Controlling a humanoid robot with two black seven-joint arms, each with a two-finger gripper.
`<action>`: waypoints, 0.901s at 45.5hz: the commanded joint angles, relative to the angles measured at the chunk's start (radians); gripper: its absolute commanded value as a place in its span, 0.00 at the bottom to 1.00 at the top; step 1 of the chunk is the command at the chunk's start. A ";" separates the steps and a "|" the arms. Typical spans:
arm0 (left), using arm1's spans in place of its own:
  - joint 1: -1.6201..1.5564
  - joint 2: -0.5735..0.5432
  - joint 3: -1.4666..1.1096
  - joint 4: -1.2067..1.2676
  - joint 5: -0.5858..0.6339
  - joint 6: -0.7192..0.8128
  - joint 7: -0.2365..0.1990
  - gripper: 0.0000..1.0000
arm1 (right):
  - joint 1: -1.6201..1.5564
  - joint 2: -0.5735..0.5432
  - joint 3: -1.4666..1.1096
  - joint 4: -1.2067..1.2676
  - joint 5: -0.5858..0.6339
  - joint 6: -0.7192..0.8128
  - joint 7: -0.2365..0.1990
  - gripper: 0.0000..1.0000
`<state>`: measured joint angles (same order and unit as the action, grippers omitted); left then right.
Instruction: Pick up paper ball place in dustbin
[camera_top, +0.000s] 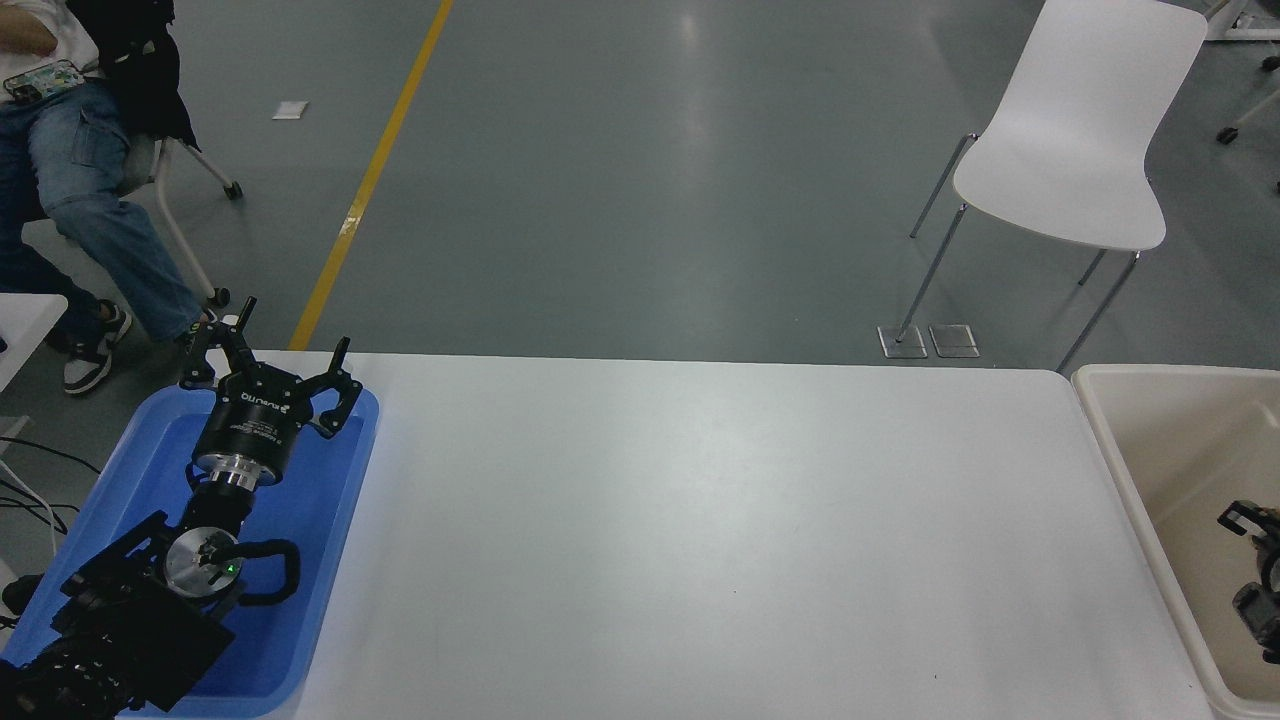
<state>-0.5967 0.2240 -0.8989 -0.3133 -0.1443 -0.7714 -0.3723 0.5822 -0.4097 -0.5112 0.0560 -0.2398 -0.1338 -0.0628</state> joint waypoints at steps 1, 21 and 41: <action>0.000 0.000 0.000 0.000 0.000 0.000 0.001 1.00 | 0.034 -0.006 0.029 0.002 0.001 0.006 0.000 1.00; 0.000 0.000 0.000 0.000 0.000 0.000 0.000 1.00 | 0.264 -0.009 0.597 0.060 0.001 0.000 0.020 1.00; 0.000 0.000 0.000 0.000 0.000 0.000 0.000 1.00 | 0.150 -0.120 1.422 0.639 -0.021 0.016 0.113 1.00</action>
<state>-0.5967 0.2240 -0.8989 -0.3129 -0.1444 -0.7718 -0.3728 0.8191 -0.4840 0.4488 0.3783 -0.2497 -0.1268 -0.0355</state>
